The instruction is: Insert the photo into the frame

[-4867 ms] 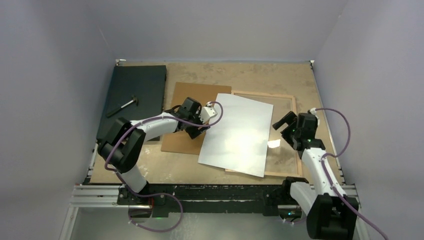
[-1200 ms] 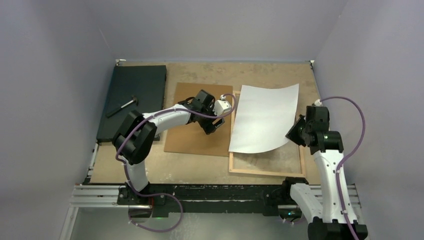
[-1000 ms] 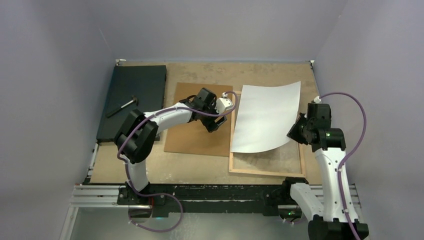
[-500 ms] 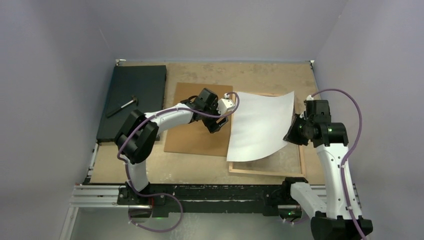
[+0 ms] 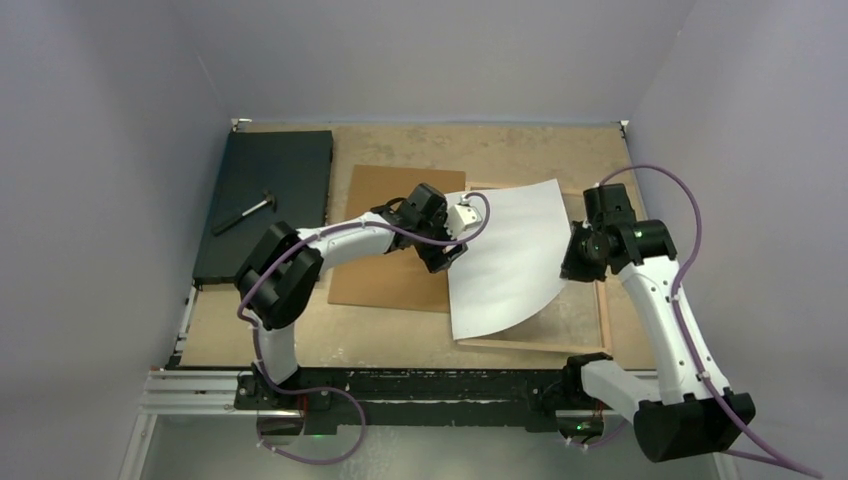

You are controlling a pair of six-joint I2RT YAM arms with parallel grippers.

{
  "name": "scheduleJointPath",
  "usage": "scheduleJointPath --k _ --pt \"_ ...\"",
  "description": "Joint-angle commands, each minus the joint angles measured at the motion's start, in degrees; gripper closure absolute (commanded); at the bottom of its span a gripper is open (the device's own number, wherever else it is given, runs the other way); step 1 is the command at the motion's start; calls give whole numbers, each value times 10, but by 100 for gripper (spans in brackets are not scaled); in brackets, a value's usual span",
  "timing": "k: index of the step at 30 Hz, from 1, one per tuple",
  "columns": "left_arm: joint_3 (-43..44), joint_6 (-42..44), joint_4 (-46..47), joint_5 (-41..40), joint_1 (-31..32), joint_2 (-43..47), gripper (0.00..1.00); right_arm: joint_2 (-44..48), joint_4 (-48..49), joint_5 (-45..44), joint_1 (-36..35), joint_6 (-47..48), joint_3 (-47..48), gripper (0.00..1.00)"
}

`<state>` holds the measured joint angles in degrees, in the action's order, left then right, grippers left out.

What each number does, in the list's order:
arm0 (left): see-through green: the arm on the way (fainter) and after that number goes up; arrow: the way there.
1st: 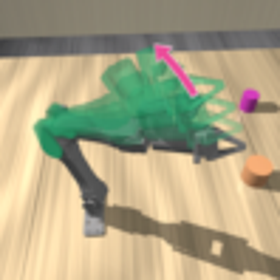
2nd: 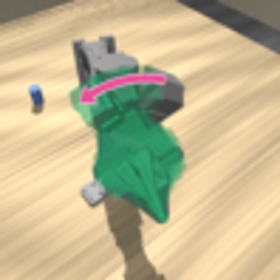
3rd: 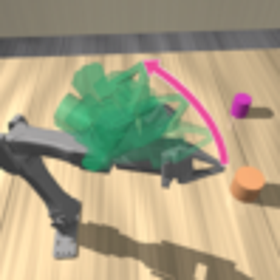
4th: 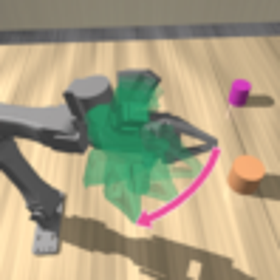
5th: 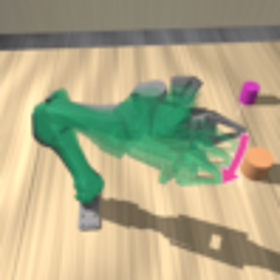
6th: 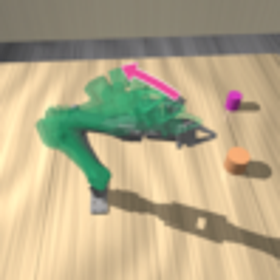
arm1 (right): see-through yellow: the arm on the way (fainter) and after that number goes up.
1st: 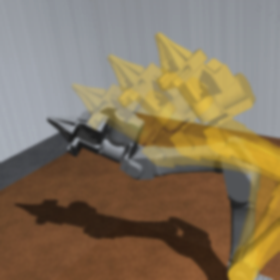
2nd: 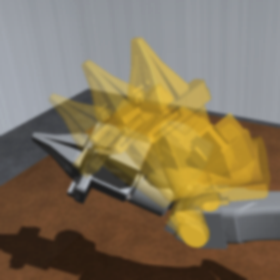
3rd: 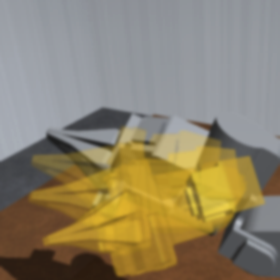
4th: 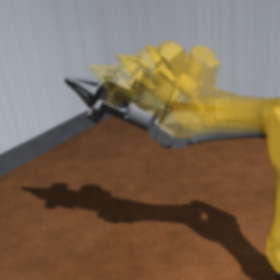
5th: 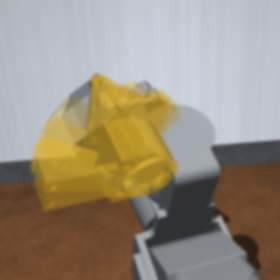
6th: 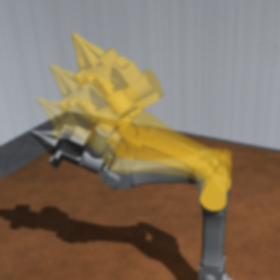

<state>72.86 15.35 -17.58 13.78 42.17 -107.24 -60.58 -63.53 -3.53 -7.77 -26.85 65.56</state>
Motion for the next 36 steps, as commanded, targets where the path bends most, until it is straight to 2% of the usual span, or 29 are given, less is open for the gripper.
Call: scheduleJointPath --k 1,2,3,5,10,17,20,23,26,28,30,31,36 --pt "5 -18 33 7 19 -22 28 30 -4 -16 -2 -56 -11 88" --pt "10 -18 33 6 21 -27 29 37 4 -8 -2 -65 -27 84" --pt "14 -19 34 5 21 -32 29 44 10 2 -1 -73 -43 76" --pt "19 -19 37 3 23 -40 29 54 16 10 -1 -82 -65 47" --pt "21 -25 41 4 24 -39 29 60 11 -24 -1 -91 -48 3" --pt "66 -51 0 44 11 29 25 41 47 -70 -2 -114 10 1" --pt "109 -55 -49 67 -18 55 22 25 91 -54 -1 -156 2 1" --pt "125 -52 -74 92 -67 67 20 -3 136 11 0 -164 -14 1" --pt "103 -14 -74 41 -100 60 21 29 214 33 0 -159 -69 1" --pt "76 8 -59 -5 -106 45 23 63 258 -1 0 -163 -88 1" --pt "50 15 -40 -34 -107 25 25 62 244 -38 0 -156 -76 4" --pt "45 13 -30 -44 -107 13 26 57 230 -52 0 -153 -67 10" --pt "63 1 -10 -69 -104 -52 29 58 230 -67 0 -141 -48 17"
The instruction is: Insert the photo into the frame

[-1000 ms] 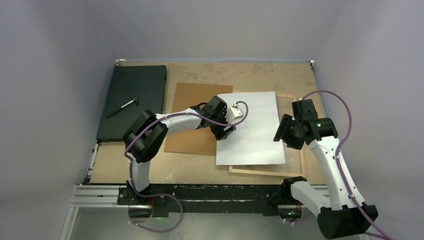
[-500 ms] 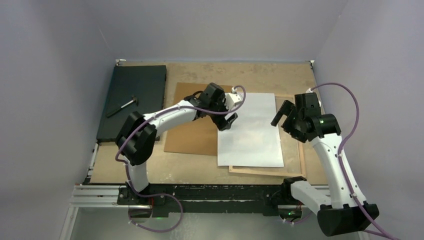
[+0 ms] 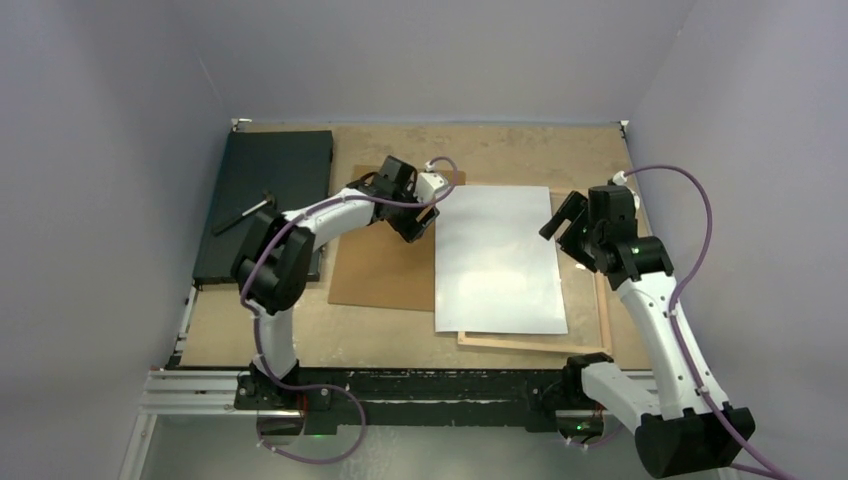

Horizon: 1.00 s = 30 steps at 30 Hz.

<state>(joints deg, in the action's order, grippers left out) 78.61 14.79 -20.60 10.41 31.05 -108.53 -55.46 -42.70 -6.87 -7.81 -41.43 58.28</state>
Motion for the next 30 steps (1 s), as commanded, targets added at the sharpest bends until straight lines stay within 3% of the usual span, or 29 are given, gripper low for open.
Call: scheduleJointPath --k 1,13,30 --pt "9 4 23 -39 9 -48 29 8 25 -37 1 5 25 17" --pt "7 -20 62 -66 70 -78 30 0 25 -11 1 0 42 15" --pt "36 -44 78 -59 101 -91 30 -9 32 -8 1 2 31 11"
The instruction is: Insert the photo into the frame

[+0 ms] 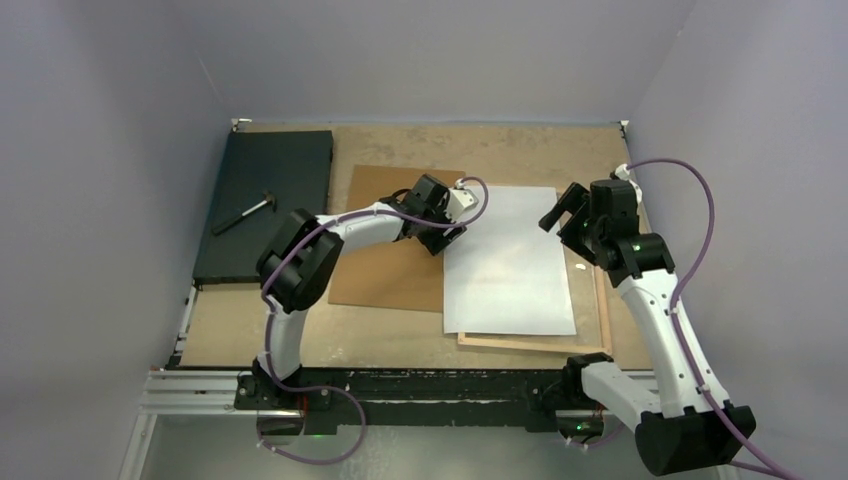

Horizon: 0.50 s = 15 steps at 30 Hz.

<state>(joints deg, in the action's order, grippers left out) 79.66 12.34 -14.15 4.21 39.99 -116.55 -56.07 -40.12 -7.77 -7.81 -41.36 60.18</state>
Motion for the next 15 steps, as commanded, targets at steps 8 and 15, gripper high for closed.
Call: scheduleJointPath --k 8,15 --pt "48 -20 6 11 27 -4 30 -2 6 3 1 2 0 10" --pt "61 -17 7 9 34 -8 30 -3 10 8 1 0 -6 10"
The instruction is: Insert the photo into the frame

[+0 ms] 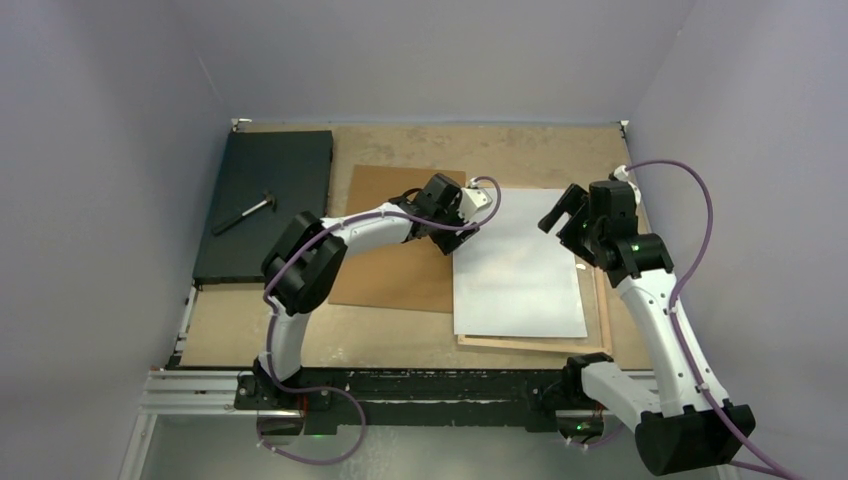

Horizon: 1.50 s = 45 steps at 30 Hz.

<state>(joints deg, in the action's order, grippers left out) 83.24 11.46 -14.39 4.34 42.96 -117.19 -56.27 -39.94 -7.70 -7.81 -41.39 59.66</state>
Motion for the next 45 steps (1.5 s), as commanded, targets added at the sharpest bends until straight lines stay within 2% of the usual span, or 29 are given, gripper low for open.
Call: scheduleJointPath --k 1,7,11,15,21,31,45 --pt "26 -8 11 8 5 -2 30 -1 8 8 1 0 -1 10" --pt "38 1 -4 -4 4 6 30 -4 11 10 1 0 -4 10" --pt "42 25 -19 4 -38 38 30 -3 16 9 1 1 -9 10" --pt "39 47 -24 -9 -67 30 30 -7 28 21 1 -3 -18 10" --pt "38 41 4 -24 -66 -15 30 -8 35 33 1 -8 -16 10" --pt "101 -2 20 -39 -53 -85 32 2 30 36 1 -12 -14 10" --pt "94 -20 42 -33 -29 -64 32 2 40 45 1 -13 -22 10"
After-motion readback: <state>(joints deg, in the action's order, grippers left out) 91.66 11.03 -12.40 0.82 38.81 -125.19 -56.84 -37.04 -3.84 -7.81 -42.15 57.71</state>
